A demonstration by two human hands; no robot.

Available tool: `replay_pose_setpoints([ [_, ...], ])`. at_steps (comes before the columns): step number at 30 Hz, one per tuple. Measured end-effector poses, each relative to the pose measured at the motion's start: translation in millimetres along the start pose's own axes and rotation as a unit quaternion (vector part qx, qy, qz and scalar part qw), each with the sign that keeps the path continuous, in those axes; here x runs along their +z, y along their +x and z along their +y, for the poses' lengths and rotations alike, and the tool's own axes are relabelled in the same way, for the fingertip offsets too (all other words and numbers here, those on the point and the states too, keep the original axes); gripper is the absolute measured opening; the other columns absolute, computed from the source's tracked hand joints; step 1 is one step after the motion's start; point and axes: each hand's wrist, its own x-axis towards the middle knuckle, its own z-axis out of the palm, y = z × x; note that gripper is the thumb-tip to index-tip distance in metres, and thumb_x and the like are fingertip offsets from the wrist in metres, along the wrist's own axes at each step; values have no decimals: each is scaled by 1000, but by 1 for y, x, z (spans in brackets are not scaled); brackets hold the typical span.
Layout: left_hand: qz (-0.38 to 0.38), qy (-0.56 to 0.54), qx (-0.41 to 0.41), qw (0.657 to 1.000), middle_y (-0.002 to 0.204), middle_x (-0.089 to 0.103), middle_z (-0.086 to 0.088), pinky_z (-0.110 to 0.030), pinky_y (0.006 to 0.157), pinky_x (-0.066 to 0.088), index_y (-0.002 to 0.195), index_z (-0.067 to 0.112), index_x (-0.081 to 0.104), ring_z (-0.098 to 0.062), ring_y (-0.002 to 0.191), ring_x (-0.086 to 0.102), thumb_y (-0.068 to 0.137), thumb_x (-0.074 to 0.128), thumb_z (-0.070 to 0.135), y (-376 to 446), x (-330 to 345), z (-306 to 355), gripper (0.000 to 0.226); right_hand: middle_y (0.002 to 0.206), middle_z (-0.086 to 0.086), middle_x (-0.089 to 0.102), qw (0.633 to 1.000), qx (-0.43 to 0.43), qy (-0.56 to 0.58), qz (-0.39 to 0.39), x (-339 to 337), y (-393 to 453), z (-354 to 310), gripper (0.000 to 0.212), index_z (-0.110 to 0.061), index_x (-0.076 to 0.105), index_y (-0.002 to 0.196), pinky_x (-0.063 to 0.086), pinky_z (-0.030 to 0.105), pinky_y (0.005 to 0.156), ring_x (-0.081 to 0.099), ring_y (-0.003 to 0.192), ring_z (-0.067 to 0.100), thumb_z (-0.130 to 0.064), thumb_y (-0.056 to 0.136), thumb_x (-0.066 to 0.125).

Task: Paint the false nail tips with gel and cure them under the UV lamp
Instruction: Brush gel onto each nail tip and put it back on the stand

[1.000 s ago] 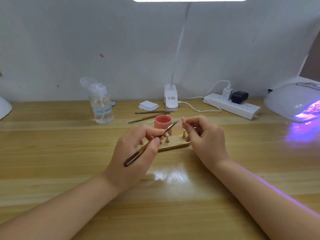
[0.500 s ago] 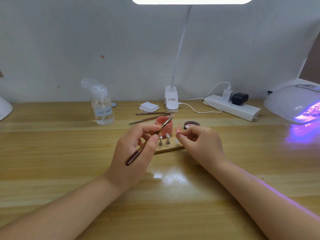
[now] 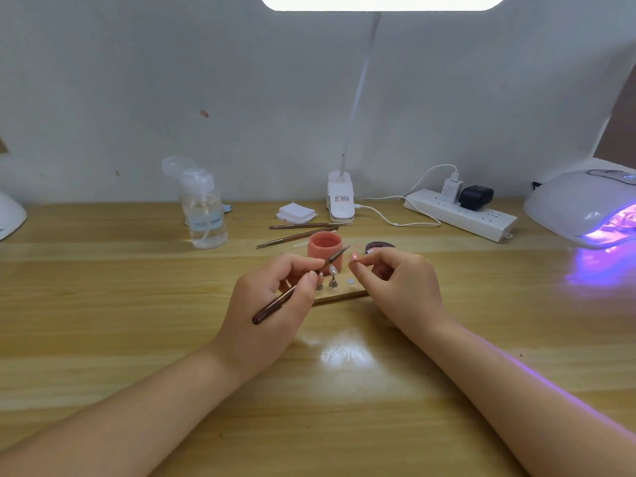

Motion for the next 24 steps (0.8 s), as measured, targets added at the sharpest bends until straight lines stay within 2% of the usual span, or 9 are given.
replay_pose_setpoints([
  [5, -24, -4, -3, 1000, 86, 73, 12, -12, 70, 47, 96, 23, 69, -5, 78, 66, 87, 57, 17, -1, -1, -2, 16, 58, -7, 58, 999, -17, 39, 10, -1, -1, 0, 3, -22, 74, 80, 39, 26, 57, 47, 52, 4, -22, 83, 74],
  [9, -13, -54, 2, 998, 83, 71, 2, -17, 70, 50, 90, 16, 67, -10, 79, 68, 84, 50, 27, -2, -5, -3, 20, 59, -8, 59, 999, -19, 44, 7, -1, 0, 2, 3, -21, 74, 81, 38, 23, 56, 47, 52, 4, -23, 84, 74],
  [13, -13, -66, -17, 998, 90, 73, 8, -17, 74, 50, 98, 19, 67, -8, 86, 68, 91, 55, 18, -1, 0, -3, 14, 60, -6, 60, 998, -16, 54, 4, -1, 0, 2, 3, -21, 74, 82, 38, 24, 56, 47, 53, 4, -23, 84, 73],
  [15, -24, -64, -31, 997, 88, 74, 6, -18, 75, 51, 96, 18, 68, -10, 85, 69, 90, 53, 14, -1, -1, -5, 16, 59, -8, 58, 998, -18, 53, 5, -1, 0, 3, 3, -22, 74, 82, 37, 23, 56, 46, 52, 4, -23, 84, 73],
  [18, -19, -80, -22, 996, 83, 72, -2, -22, 73, 53, 90, 15, 67, -15, 80, 70, 87, 53, 21, -3, -4, -5, 16, 58, -11, 57, 998, -14, 60, 7, -1, 0, 3, 2, -23, 74, 82, 35, 22, 56, 46, 52, 4, -22, 84, 74],
  [20, -5, -78, -16, 997, 84, 72, 0, -23, 73, 53, 92, 18, 67, -15, 81, 69, 87, 51, 27, -2, -4, -4, 19, 59, -9, 59, 998, -11, 68, 5, 0, 0, 3, 2, -22, 75, 82, 37, 22, 56, 46, 53, 4, -23, 84, 74],
  [24, -15, -72, -41, 996, 88, 74, 5, -20, 75, 50, 96, 20, 68, -10, 85, 68, 90, 55, 25, -1, -1, -4, 15, 61, -3, 62, 996, -7, 86, 0, -1, 0, 3, 3, -21, 75, 82, 41, 30, 58, 48, 56, 10, -23, 84, 74],
])
